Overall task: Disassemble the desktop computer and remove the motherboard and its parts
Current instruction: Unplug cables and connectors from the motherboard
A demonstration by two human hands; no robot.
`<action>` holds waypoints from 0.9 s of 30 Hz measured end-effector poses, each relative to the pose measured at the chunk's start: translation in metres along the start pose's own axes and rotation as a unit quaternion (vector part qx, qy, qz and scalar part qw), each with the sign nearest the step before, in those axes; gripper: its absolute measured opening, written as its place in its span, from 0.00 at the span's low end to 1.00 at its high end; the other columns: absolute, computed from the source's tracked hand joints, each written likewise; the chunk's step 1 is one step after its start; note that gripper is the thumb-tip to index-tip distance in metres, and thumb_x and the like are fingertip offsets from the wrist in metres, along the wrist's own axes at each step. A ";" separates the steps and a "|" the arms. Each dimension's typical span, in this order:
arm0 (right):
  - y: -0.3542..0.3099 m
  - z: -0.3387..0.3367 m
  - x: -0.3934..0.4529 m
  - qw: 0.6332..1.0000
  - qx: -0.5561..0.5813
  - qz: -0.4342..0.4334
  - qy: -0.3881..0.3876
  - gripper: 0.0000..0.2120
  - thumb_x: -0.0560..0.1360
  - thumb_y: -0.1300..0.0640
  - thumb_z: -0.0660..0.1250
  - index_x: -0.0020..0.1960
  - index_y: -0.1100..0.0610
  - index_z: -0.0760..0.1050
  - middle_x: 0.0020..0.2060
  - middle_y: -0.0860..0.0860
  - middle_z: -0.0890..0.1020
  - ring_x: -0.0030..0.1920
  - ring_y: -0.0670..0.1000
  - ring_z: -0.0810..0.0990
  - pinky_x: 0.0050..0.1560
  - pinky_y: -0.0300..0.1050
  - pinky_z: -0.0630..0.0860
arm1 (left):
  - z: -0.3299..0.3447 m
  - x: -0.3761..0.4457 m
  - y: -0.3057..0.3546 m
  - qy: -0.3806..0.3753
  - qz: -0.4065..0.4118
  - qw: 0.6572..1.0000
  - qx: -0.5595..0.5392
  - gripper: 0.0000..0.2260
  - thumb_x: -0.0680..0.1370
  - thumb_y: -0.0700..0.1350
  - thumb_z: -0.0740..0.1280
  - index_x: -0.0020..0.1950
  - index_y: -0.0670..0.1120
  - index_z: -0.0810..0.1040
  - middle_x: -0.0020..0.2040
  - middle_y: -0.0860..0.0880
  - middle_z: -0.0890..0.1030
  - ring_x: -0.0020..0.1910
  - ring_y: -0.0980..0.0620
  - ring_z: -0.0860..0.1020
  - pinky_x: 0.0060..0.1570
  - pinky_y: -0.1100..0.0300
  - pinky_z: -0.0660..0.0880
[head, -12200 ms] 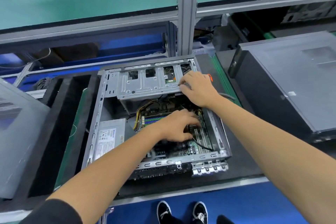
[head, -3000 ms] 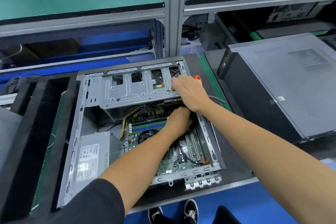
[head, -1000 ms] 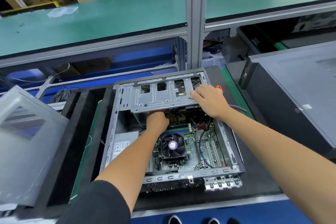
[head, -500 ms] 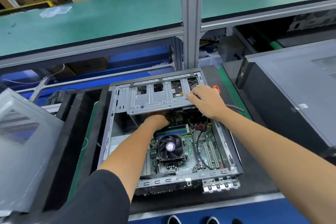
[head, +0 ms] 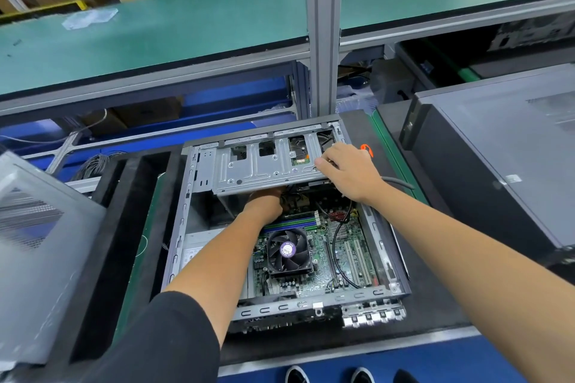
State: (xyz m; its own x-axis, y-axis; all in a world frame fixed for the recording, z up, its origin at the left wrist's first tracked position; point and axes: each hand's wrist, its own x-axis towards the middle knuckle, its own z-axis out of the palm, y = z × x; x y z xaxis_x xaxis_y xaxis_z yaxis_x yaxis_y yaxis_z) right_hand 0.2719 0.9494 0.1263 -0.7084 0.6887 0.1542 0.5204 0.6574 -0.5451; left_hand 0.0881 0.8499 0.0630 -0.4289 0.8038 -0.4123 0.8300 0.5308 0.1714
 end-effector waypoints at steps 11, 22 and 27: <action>0.002 0.001 0.000 1.000 -0.002 0.000 0.002 0.15 0.81 0.45 0.57 0.39 0.49 0.72 0.42 0.47 0.74 0.46 0.49 0.71 0.48 0.46 0.58 | 0.010 -0.003 0.002 0.084 0.051 0.995 0.024 0.18 0.74 0.41 0.64 0.65 0.45 0.73 0.59 0.41 0.78 0.55 0.39 0.76 0.51 0.53 0.74; -0.001 -0.001 -0.001 1.000 0.002 0.000 0.002 0.16 0.81 0.45 0.57 0.39 0.51 0.72 0.42 0.47 0.75 0.46 0.50 0.72 0.49 0.47 0.59 | 0.009 -0.003 0.006 0.083 0.026 0.996 0.017 0.17 0.74 0.43 0.64 0.63 0.46 0.75 0.58 0.43 0.79 0.54 0.41 0.77 0.51 0.54 0.75; 0.000 -0.003 0.001 1.000 0.002 -0.001 0.001 0.17 0.80 0.44 0.56 0.41 0.53 0.75 0.44 0.49 0.76 0.46 0.50 0.73 0.49 0.47 0.60 | 0.010 -0.003 0.006 0.101 0.031 0.994 0.008 0.17 0.74 0.42 0.65 0.62 0.45 0.75 0.56 0.42 0.79 0.52 0.40 0.77 0.49 0.54 0.75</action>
State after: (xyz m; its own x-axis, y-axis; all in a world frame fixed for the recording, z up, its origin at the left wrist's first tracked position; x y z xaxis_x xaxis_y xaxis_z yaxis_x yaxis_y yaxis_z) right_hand 0.2730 0.9508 0.1285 -0.7088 0.6878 0.1567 0.5174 0.6579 -0.5472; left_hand 0.0975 0.8480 0.0565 -0.4391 0.8730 -0.2125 0.8614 0.4762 0.1766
